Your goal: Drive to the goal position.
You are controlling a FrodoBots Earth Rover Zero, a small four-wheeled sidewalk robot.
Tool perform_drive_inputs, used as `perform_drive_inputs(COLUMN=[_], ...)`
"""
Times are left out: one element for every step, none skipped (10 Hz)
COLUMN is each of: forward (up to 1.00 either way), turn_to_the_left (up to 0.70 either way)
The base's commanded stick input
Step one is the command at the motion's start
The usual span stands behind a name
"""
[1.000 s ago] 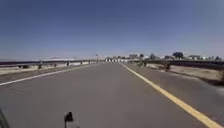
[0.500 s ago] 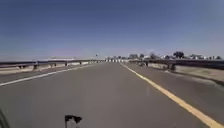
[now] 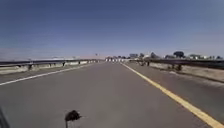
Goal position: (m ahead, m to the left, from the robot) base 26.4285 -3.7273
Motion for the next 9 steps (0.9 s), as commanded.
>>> perform_drive_inputs(forward=[1.00, 1.00, 1.00, 1.00, 1.00, 1.00, 1.00, 1.00, 1.00], turn_to_the_left=[0.00, 0.00, 0.00, 0.00, 0.00, 0.00, 0.00, 0.00, 0.00])
